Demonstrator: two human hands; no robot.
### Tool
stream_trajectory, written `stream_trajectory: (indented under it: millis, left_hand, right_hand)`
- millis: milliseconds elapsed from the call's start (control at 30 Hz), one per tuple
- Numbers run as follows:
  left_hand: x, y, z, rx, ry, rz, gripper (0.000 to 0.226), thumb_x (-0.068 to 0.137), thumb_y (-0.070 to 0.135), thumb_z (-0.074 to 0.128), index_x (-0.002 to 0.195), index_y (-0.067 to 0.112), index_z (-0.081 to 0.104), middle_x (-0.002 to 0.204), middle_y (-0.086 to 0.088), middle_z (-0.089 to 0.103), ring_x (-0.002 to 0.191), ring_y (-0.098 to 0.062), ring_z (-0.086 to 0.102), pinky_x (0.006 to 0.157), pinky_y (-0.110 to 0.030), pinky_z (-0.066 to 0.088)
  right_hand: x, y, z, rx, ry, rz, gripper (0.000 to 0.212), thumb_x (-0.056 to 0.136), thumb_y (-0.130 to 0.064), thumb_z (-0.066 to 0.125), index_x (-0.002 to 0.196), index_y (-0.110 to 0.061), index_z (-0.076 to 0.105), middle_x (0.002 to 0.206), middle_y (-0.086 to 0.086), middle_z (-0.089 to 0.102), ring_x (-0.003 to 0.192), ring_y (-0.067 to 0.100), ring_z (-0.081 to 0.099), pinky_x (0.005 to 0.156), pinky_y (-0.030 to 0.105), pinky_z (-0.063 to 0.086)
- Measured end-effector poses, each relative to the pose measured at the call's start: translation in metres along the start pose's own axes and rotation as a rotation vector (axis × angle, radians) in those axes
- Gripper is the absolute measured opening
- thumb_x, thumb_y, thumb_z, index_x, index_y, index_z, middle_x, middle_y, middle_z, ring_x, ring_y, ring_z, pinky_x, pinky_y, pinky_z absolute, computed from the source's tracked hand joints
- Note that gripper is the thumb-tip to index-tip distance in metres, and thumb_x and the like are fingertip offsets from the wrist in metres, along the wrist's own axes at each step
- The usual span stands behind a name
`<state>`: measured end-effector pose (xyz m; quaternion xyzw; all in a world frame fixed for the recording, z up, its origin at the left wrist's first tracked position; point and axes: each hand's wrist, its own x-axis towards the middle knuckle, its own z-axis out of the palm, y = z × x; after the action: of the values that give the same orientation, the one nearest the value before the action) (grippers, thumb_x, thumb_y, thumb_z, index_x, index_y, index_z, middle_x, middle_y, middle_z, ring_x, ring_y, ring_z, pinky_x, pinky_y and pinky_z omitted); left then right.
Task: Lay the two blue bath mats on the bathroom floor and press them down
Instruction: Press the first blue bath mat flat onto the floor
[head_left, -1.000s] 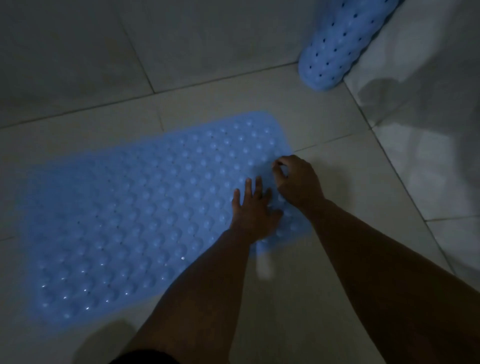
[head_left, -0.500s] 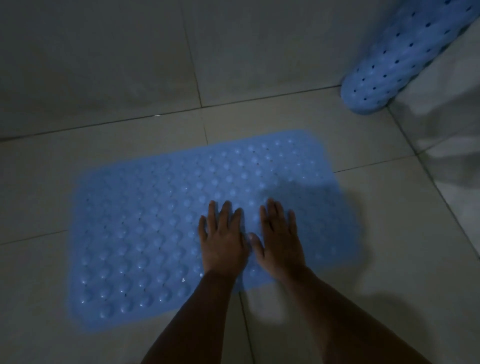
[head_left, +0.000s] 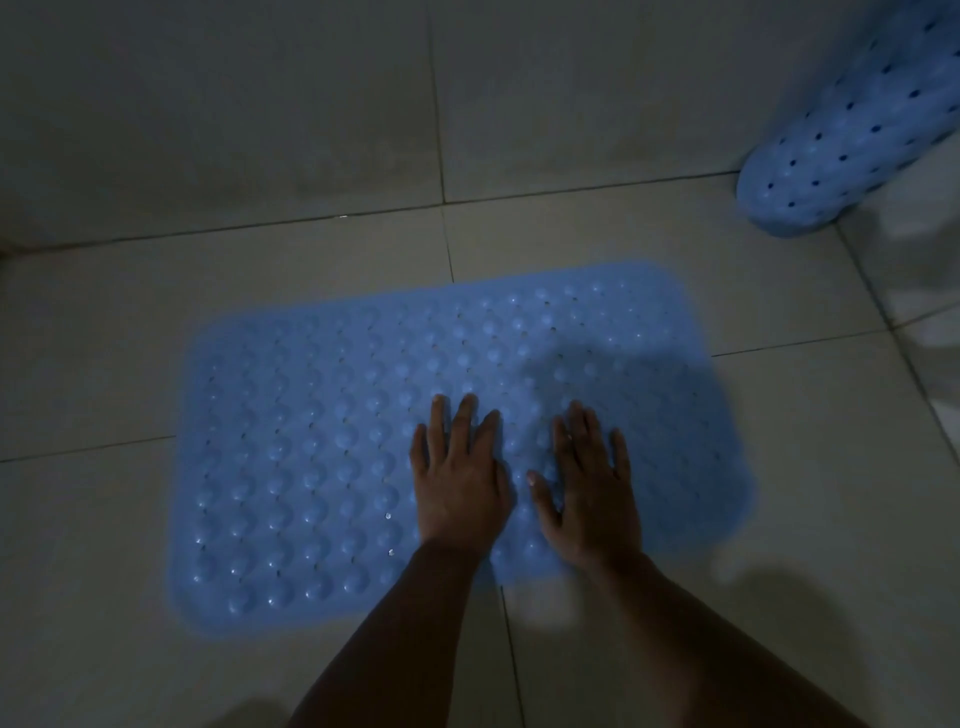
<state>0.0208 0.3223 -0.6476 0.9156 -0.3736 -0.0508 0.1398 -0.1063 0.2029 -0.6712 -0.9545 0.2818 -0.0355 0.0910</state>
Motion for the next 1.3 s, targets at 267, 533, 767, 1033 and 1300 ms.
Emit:
stream_trajectory:
  millis: [267,533,767,1033,1300]
  left_hand:
    - [-0.011,0.000,-0.016,-0.002,-0.073,0.005,0.061,0.090,0.040,0.033,0.144,0.022,0.054,0.160,-0.010,0.041,0.155,-0.038,0.021,0.119,-0.062,0.028]
    - [-0.020,0.034,0.001,0.034,-0.196,0.158,0.064,0.093,0.039,0.035,0.152,0.019,0.046,0.166,-0.011,0.028,0.157,-0.038,0.012,0.120,-0.063,0.023]
    - [-0.020,0.041,0.027,0.119,-0.191,0.214,0.077,0.102,0.066,0.025,0.163,0.019,0.020,0.172,-0.010,0.002,0.158,-0.034,-0.007,0.123,-0.065,0.003]
    - [-0.023,0.043,0.027,0.105,-0.226,0.205,0.086,0.097,0.075,0.026,0.163,0.020,0.018,0.172,-0.009,0.000,0.158,-0.034,-0.010,0.122,-0.066,0.005]
    - [-0.016,0.041,0.026,0.106,-0.372,0.184,0.114,0.078,0.092,0.031,0.163,0.021,0.001,0.171,-0.011,-0.012,0.155,-0.035,-0.020,0.120,-0.068,-0.007]
  right_hand:
    - [0.008,-0.002,-0.015,0.061,-0.236,0.045,0.094,0.091,-0.076,0.021,0.160,-0.012,0.016,0.169,0.007,0.005,0.157,0.022,0.000,0.125,0.051,0.007]
    - [0.057,0.017,-0.071,0.463,-0.218,0.155,0.041,0.093,-0.045,0.056,0.121,-0.017,0.068,0.125,0.003,0.069,0.113,0.026,0.067,0.099,0.037,0.051]
    - [0.053,0.032,-0.056,0.350,0.136,0.039,0.024,0.093,-0.030,0.058,0.105,-0.015,0.072,0.107,0.005,0.069,0.107,0.027,0.062,0.093,0.037,0.051]
    - [0.050,0.043,-0.049,0.342,0.189,0.028,0.024,0.095,-0.030,0.056,0.108,-0.014,0.068,0.109,0.007,0.065,0.108,0.029,0.060,0.093,0.042,0.050]
    - [0.049,0.049,-0.064,0.233,0.009,0.114,0.044,0.093,-0.047,0.047,0.121,-0.018,0.063,0.119,0.006,0.064,0.116,0.031,0.057,0.096,0.044,0.050]
